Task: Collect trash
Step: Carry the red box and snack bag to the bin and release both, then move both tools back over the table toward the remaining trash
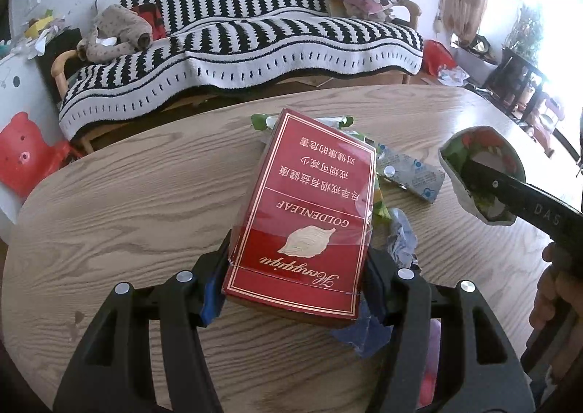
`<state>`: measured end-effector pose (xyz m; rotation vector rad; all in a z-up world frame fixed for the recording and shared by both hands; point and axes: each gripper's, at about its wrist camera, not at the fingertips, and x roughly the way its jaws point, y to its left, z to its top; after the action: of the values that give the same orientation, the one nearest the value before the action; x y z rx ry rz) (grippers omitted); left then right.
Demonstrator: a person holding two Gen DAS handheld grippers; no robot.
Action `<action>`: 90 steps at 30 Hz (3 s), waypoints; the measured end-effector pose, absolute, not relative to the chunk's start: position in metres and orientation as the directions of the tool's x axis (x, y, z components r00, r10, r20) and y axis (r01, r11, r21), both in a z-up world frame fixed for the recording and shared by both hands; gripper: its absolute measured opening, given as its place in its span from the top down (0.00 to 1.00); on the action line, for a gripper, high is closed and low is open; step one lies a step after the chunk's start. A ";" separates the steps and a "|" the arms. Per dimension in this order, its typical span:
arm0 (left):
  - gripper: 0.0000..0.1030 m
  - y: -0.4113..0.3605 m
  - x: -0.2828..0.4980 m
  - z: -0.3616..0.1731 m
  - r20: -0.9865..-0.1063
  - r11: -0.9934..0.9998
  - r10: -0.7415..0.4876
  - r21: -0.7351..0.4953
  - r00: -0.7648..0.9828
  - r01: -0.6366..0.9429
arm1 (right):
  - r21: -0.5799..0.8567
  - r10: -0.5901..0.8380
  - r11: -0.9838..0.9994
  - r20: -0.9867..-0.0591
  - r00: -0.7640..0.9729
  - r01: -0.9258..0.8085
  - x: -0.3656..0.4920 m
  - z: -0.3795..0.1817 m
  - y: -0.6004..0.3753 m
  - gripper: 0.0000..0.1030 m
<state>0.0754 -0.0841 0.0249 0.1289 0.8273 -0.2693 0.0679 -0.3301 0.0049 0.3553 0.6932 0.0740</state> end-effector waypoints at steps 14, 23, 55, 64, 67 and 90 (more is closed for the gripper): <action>0.42 -0.120 0.011 0.062 -0.682 0.969 -0.192 -0.019 0.706 0.245 | 0.237 0.131 0.971 -0.536 0.834 0.000 -0.003 0.068 -0.337 0.56; 0.42 -0.224 -0.114 0.108 -0.655 0.867 -0.408 -0.059 0.636 0.496 | 0.245 0.075 0.969 -0.438 0.896 0.038 -0.150 0.141 -0.417 0.56; 0.38 -0.417 -0.185 -0.147 -0.982 0.701 -0.187 -0.118 0.021 0.703 | 0.417 0.137 0.752 -0.857 0.497 0.511 -0.281 -0.166 -0.549 0.55; 0.06 -0.411 -0.194 -0.108 -0.961 0.710 -0.269 -0.156 0.061 0.687 | 0.424 0.058 0.758 -0.800 0.597 0.495 -0.297 -0.108 -0.560 0.07; 0.06 -0.401 -0.200 -0.066 -0.931 0.688 -0.349 -0.177 0.107 0.704 | 0.405 -0.025 0.774 -0.749 0.662 0.487 -0.307 -0.072 -0.564 0.06; 0.06 -0.070 0.000 0.056 -0.769 0.996 -0.087 -0.057 0.633 0.068 | 0.256 0.095 0.962 -0.648 0.755 0.099 -0.080 0.039 -0.382 0.07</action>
<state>0.0002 -0.0698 0.0564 -0.0234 0.8808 -0.0883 -0.0796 -0.3815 0.0393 0.2845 0.7170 -0.0026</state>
